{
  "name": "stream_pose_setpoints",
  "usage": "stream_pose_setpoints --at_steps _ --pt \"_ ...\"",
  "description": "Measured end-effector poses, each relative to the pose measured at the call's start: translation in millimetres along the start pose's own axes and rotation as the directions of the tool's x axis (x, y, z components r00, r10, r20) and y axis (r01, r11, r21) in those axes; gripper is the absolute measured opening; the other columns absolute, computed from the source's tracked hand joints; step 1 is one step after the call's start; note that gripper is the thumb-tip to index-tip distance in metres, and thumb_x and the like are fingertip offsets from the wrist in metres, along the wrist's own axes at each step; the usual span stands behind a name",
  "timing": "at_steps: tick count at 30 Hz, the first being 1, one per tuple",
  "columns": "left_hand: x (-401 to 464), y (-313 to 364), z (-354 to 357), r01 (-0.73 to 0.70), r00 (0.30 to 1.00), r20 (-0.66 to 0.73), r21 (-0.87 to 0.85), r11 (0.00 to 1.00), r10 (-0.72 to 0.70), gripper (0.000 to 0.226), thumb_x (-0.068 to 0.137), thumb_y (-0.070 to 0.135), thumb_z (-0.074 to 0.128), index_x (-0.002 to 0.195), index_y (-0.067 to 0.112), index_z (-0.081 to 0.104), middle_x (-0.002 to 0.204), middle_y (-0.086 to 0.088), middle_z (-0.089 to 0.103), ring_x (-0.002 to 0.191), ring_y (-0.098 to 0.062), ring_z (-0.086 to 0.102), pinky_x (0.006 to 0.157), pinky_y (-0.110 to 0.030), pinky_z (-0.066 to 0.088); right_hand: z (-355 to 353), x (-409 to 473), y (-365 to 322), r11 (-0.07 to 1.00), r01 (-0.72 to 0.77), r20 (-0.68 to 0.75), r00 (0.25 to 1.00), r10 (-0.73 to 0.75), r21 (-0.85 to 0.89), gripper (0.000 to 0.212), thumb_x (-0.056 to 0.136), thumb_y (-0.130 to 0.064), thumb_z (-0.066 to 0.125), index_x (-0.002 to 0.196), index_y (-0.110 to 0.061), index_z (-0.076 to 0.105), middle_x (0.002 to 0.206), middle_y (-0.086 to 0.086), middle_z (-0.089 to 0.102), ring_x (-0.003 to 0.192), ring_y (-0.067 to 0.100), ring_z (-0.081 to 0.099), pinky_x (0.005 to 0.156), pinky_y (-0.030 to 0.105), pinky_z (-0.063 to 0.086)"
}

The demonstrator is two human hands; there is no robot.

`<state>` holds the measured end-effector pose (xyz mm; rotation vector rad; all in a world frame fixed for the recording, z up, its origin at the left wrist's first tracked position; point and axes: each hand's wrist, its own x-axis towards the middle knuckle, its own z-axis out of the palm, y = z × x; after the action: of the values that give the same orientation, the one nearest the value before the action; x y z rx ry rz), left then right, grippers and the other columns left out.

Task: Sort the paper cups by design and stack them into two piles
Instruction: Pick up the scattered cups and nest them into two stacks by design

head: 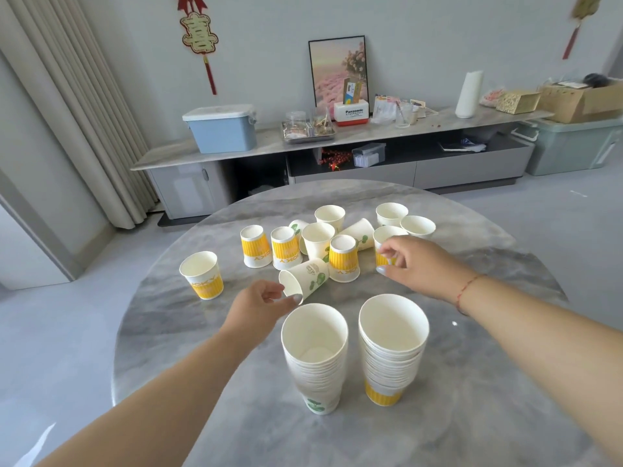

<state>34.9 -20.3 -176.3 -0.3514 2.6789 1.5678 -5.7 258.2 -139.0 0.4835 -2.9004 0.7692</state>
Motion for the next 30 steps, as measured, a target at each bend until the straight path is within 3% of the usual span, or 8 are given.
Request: stream_pose_setpoints --at_steps 5,9,12,16,19,23,26,30 --pt "38.3 4.8 27.5 0.066 0.993 -0.111 0.187 0.980 -0.046 0.051 0.068 0.049 0.076 0.104 0.016 0.063 0.101 0.002 0.068 0.084 -0.014 0.062 0.062 -0.023 0.043 24.9 62.3 -9.5 0.988 0.054 0.037 0.998 -0.049 -0.142 0.053 0.080 -0.033 0.065 0.125 -0.017 0.045 0.130 0.004 0.051 0.117 0.023 0.048 0.093 0.031 0.039" --pt "51.1 5.7 38.8 0.033 0.948 -0.312 0.313 0.949 0.070 0.087 0.056 0.043 0.085 0.126 0.015 0.041 0.126 -0.006 0.046 0.117 -0.026 0.046 0.094 -0.031 0.038 47.5 96.0 -17.3 0.983 -0.003 0.076 0.997 0.017 -0.182 0.068 0.079 -0.032 0.066 0.133 -0.007 0.032 0.137 0.014 0.044 0.123 0.030 0.043 0.098 0.039 0.040" --pt "67.7 -2.4 34.0 0.019 0.970 -0.224 0.461 0.887 0.095 0.111 0.054 0.045 0.085 0.142 0.023 0.021 0.144 -0.006 0.030 0.131 -0.031 0.031 0.108 -0.038 0.027 59.1 103.9 -23.0 0.982 -0.019 0.106 0.994 0.039 -0.189 0.067 0.079 -0.030 0.068 0.128 -0.004 0.031 0.130 0.016 0.047 0.114 0.031 0.048 0.088 0.038 0.045" --pt "81.3 -19.0 31.1 -0.037 0.995 -0.072 0.365 0.930 0.068 0.084 0.062 0.035 0.081 0.132 0.022 0.036 0.134 -0.004 0.050 0.113 -0.029 0.053 0.092 -0.038 0.045 68.2 100.1 -27.1 0.959 0.020 0.141 0.990 0.021 -0.283 0.053 0.083 -0.026 0.064 0.123 -0.001 0.040 0.127 0.016 0.045 0.109 0.035 0.050 0.088 0.042 0.045" --pt "73.7 -17.3 25.2 -0.075 0.991 -0.087 0.286 0.955 0.104 0.070 0.063 0.029 0.079 0.123 0.022 0.043 0.121 -0.004 0.055 0.102 -0.024 0.057 0.078 -0.031 0.044 60.4 90.4 -23.6 0.985 -0.041 0.078 0.995 0.054 -0.167 0.062 0.077 -0.027 0.069 0.127 -0.009 0.036 0.124 0.012 0.050 0.104 0.032 0.053 0.077 0.032 0.042" --pt "54.6 0.3 -0.9 -0.114 0.989 -0.070 0.231 0.966 0.133 0.073 0.061 0.030 0.081 0.123 0.030 0.044 0.120 -0.004 0.049 0.099 -0.023 0.059 0.085 -0.036 0.049 18.5 72.0 -16.9 0.961 -0.203 -0.062 0.974 0.218 0.188 0.051 0.071 -0.027 0.075 0.114 -0.018 0.050 0.099 0.005 0.054 0.085 0.025 0.057 0.074 0.034 0.048" --pt "34.1 32.0 -26.4 -0.189 0.977 -0.056 0.232 0.954 0.207 0.069 0.064 0.034 0.080 0.123 0.036 0.044 0.120 0.001 0.049 0.099 -0.020 0.058 0.078 -0.035 0.050 -21.1 50.6 -28.1 0.617 -0.158 -0.036 0.956 0.290 0.771 0.028 0.076 -0.015 0.073 0.096 -0.016 0.054 0.097 0.010 0.058 0.077 0.023 0.062 0.069 0.039 0.057" --pt "-9.9 96.2 -48.4 -0.364 0.929 -0.008 0.142 0.920 0.369 0.056 0.068 0.035 0.078 0.115 0.044 0.049 0.108 0.012 0.059 0.093 -0.007 0.059 0.078 -0.031 0.050 -52.4 15.9 -59.5 0.273 -0.048 0.009 0.990 0.141 0.961 0.031 0.074 -0.004 0.072 0.097 -0.011 0.052 0.096 0.006 0.061 0.076 0.017 0.067 0.068 0.029 0.058"
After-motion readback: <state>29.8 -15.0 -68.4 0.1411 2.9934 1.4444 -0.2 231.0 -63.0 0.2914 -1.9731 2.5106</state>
